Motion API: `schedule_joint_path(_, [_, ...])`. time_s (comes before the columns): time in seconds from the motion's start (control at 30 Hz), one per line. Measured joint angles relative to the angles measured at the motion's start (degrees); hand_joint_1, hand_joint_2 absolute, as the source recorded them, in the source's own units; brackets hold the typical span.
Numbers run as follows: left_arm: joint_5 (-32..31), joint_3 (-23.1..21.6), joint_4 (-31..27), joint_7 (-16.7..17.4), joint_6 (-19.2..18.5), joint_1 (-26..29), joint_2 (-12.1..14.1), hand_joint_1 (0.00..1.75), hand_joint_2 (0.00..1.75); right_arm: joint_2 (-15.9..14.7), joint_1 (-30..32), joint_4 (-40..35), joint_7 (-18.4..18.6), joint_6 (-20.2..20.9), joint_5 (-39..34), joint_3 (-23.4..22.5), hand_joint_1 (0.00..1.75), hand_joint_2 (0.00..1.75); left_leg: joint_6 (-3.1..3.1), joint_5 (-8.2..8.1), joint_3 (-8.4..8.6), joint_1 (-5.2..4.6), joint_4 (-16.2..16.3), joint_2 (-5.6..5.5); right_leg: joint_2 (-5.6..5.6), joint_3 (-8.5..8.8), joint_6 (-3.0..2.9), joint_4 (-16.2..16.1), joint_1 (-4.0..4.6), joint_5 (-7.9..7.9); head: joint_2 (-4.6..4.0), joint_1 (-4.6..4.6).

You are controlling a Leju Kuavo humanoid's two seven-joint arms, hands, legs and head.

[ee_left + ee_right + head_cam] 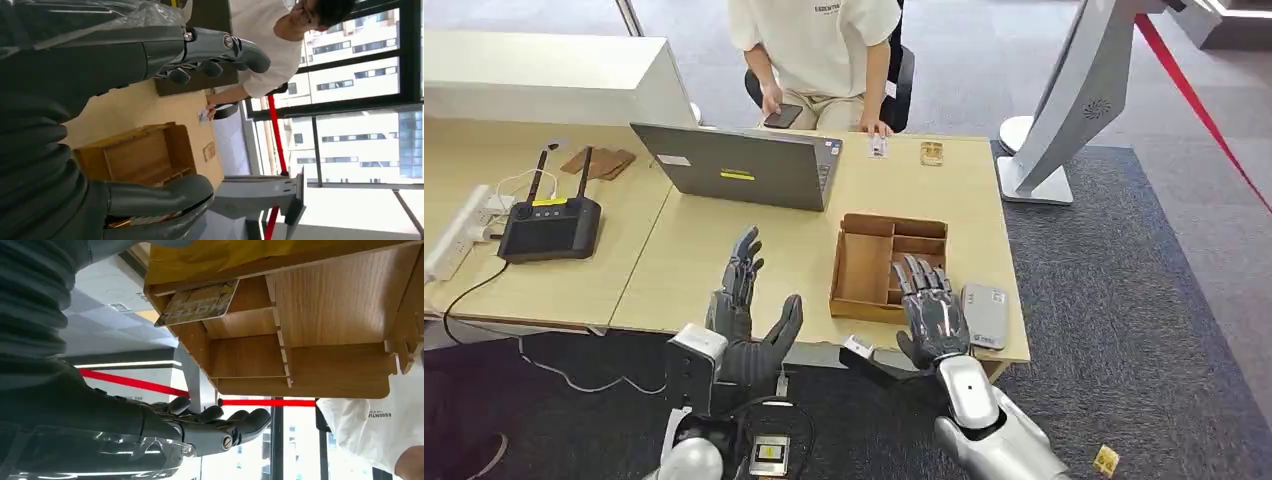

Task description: Pass the card to the sensor for recognition and then transmit it.

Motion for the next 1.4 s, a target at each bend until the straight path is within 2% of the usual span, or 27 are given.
schedule_joint_path(0.73, [1.49,-0.44,0.5,-0.52,0.0,-1.15,0.0,0.0,1.75,0.7,-2.67,4.74,-0.66,-2.45,-2.67,-0.17,0.0,1.75,0.0,0.0,0.0,0.0,0.0,0.0,0.0,0.0,0.0,0.0,0.0,0.0,0.0,0.0])
schedule_joint_path(1.4, [1.25,-0.55,0.63,-0.52,0.0,-1.12,0.0,0.0,1.75,1.6,-3.35,8.24,-0.87,-2.45,-2.84,-0.17,0.0,1.75,0.0,0.0,0.0,0.0,0.0,0.0,0.0,0.0,0.0,0.0,0.0,0.0,0.0,0.0])
